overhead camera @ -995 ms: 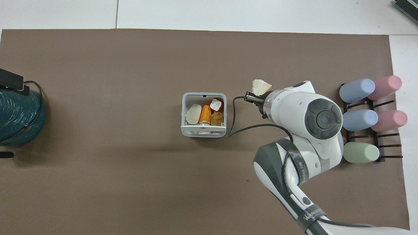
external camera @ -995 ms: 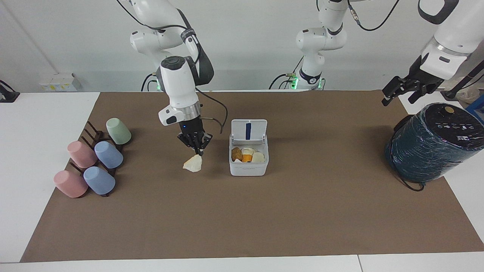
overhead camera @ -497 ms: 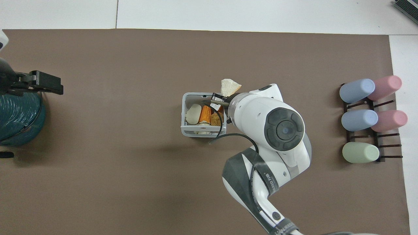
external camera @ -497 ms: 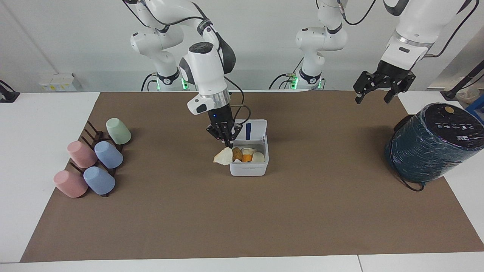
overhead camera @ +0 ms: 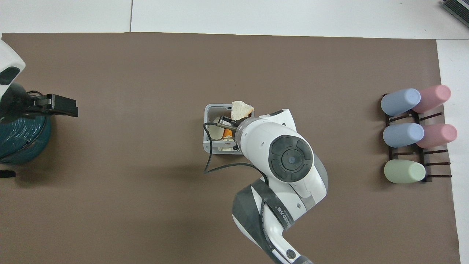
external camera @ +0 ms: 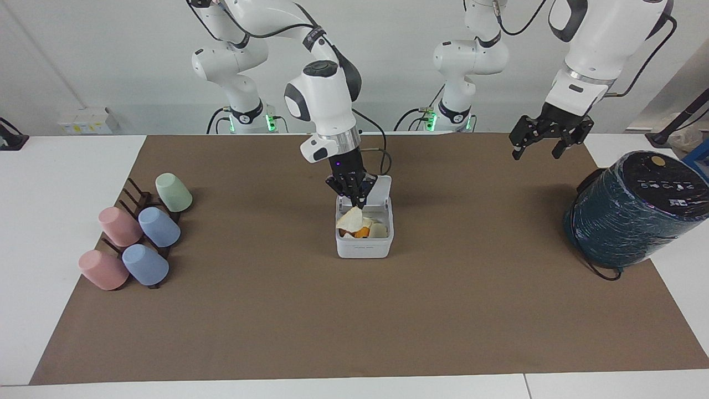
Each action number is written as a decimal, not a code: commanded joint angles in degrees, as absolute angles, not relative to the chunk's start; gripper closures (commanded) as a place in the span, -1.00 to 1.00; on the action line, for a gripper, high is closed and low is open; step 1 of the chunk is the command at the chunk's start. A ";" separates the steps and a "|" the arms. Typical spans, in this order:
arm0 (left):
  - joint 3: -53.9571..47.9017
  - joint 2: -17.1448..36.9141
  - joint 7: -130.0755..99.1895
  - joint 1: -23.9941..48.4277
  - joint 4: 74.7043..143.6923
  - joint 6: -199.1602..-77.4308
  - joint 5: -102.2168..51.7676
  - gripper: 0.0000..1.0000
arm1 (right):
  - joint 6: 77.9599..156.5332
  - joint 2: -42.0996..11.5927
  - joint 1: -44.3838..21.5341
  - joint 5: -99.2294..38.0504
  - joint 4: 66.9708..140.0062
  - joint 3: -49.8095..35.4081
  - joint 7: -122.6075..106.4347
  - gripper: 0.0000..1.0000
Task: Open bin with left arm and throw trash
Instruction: 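Carry the bread slice into the bin with the right gripper and release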
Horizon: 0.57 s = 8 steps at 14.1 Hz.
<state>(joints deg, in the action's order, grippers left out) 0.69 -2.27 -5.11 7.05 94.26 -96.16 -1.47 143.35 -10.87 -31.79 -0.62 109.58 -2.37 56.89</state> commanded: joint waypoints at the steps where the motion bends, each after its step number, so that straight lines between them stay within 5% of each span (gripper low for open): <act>1: 0.70 -3.78 -5.36 7.12 96.42 -97.73 -0.44 -1.00 | 143.70 -11.16 -31.29 -3.42 109.16 -3.51 58.36 -1.00; 8: 0.79 -3.78 -5.01 6.94 96.07 -96.68 -0.35 -1.00 | 142.48 -9.76 -30.50 -3.43 109.33 -3.60 57.40 -1.00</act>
<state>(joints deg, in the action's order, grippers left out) 0.78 -2.28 -5.11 7.02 94.38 -96.25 -1.44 143.37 -10.83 -31.64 -3.02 109.37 -2.98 56.99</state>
